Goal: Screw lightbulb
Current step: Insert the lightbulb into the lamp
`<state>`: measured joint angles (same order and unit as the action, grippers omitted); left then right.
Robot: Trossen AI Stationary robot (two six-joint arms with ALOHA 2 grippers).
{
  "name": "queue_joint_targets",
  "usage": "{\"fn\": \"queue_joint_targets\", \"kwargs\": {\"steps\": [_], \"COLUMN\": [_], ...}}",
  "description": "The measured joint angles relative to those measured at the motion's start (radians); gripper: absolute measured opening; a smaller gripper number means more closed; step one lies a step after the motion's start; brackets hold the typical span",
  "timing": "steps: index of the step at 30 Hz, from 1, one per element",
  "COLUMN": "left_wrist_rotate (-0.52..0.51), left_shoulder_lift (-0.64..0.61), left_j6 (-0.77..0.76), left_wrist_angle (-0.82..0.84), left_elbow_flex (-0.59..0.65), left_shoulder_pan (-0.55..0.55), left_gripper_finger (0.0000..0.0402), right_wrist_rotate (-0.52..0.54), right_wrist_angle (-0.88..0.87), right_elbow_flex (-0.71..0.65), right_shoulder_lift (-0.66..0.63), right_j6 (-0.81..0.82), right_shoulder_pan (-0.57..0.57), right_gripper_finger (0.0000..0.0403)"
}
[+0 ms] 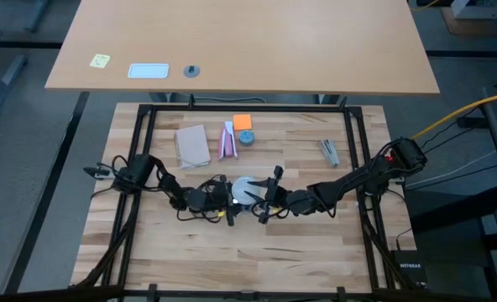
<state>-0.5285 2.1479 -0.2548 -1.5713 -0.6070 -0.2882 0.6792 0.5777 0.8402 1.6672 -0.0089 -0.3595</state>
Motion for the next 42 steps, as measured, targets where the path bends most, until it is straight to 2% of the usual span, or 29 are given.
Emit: {"fn": "queue_joint_targets", "kwargs": {"steps": [9, 17, 25, 28, 35, 42], "left_wrist_rotate": [-0.018, -0.018, -0.018, -0.018, -0.025, -0.029], "left_shoulder_lift": [0.000, -0.054, -0.053, -0.054, -0.054, -0.053], "left_j6": [-0.036, 0.027, 0.010, 0.010, 0.076, 0.084], "left_wrist_angle": [0.001, -0.001, 0.002, 0.001, 0.007, 0.012], "left_elbow_flex": [0.025, 0.024, 0.025, 0.025, 0.025, 0.025], "left_shoulder_pan": [-0.001, -0.001, -0.001, -0.001, -0.019, -0.027], "left_gripper_finger": [0.0253, 0.0253, 0.0252, 0.0235, 0.0149, 0.0143], "right_wrist_rotate": [0.000, 0.000, 0.000, 0.000, 0.009, 0.005], "right_wrist_angle": [0.000, -0.001, -0.001, 0.000, 0.001, 0.007], "right_elbow_flex": [0.000, 0.000, 0.000, 0.000, 0.000, 0.000], "right_shoulder_lift": [0.000, 0.000, 0.000, 0.000, 0.000, 0.000], "right_j6": [0.000, 0.000, 0.000, 0.000, 0.000, 0.000], "right_shoulder_pan": [0.000, 0.000, 0.000, 0.000, 0.001, 0.001], "right_gripper_finger": [0.0143, 0.0143, 0.0143, 0.0143, 0.0143, 0.0143]}}
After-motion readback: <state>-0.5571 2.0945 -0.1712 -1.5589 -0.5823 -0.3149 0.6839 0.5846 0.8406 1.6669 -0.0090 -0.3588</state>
